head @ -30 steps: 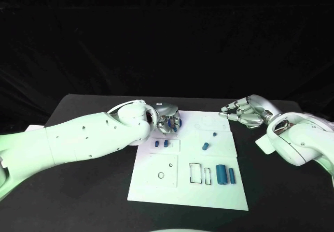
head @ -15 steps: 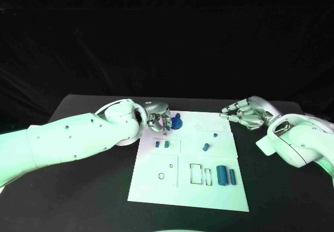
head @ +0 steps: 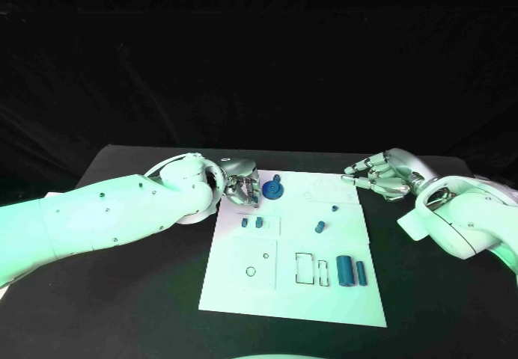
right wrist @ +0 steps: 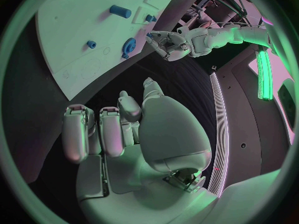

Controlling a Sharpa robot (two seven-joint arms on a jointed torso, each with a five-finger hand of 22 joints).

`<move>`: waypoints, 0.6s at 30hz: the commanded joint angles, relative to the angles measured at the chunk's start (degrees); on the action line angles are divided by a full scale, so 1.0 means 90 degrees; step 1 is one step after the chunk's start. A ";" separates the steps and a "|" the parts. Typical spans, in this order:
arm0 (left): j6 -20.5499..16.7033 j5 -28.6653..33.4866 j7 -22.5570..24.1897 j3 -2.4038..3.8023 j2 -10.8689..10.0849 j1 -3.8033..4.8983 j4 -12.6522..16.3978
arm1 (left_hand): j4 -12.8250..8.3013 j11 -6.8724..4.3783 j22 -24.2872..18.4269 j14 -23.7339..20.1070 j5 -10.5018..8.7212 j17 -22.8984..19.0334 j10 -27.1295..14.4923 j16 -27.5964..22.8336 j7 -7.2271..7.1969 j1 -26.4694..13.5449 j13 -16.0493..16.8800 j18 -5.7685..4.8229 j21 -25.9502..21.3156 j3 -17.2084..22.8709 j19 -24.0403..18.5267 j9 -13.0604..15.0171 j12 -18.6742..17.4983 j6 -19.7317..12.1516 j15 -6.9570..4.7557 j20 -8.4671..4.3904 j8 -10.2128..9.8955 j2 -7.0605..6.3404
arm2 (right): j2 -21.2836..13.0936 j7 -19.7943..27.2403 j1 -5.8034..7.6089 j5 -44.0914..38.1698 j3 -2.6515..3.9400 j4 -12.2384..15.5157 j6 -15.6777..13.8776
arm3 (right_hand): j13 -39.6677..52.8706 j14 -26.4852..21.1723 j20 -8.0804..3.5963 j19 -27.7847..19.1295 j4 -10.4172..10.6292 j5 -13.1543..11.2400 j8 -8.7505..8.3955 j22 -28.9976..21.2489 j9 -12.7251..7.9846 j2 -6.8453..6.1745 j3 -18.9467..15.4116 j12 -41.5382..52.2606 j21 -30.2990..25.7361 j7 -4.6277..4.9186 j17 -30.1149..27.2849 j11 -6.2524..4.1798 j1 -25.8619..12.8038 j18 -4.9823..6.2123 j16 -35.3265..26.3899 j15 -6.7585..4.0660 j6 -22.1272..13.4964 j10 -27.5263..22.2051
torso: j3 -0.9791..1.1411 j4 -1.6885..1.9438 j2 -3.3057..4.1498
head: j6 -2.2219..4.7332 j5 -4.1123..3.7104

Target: Assemble the parts on the task board

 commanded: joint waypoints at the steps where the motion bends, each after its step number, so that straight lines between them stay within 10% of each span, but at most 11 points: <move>1: 0.0135 -0.0198 -0.0059 -0.0004 0.0035 -0.0028 -0.0010 | -0.0004 -0.0007 0.0073 0.0165 -0.0037 -0.0009 0.0044 0.0012 -0.0003 -0.0044 0.0006 -0.0119 0.0020 0.0006 0.0046 0.0001 -0.0031 0.0023 -0.0028 -0.0006 -0.0028 -0.0004 | 0.0007 0.0056 -0.0005 -0.0022 0.0000 0.0006 0.0067 | 0.0010 0.0301 -0.0010 -0.0025 -0.0007 0.0016 0.0008 0.0229 0.0007 0.0058 -0.0037 0.0000 -0.0036 -0.0008 0.0006 -0.0030 -0.0015 0.0123 -0.0019 -0.0061 0.0044 -0.0023 | 0.0006 -0.0001 -0.0005 | 0.0013 0.0000; 18: 0.0199 -0.0301 -0.0099 -0.0010 0.0118 -0.0097 -0.0074 | -0.0004 -0.0008 0.0072 0.0162 -0.0042 -0.0026 0.0047 0.0004 -0.0004 -0.0051 0.0007 -0.0118 0.0016 0.0006 0.0044 0.0000 -0.0040 0.0025 -0.0028 -0.0006 -0.0034 -0.0007 | 0.0009 0.0060 -0.0006 -0.0022 0.0000 0.0010 0.0066 | 0.0010 0.0301 -0.0010 -0.0025 -0.0007 0.0016 0.0008 0.0229 0.0007 0.0058 -0.0037 0.0000 -0.0036 -0.0008 0.0006 -0.0030 -0.0015 0.0123 -0.0019 -0.0061 0.0044 -0.0023 | 0.0000 -0.0006 0.0004 | 0.0005 0.0025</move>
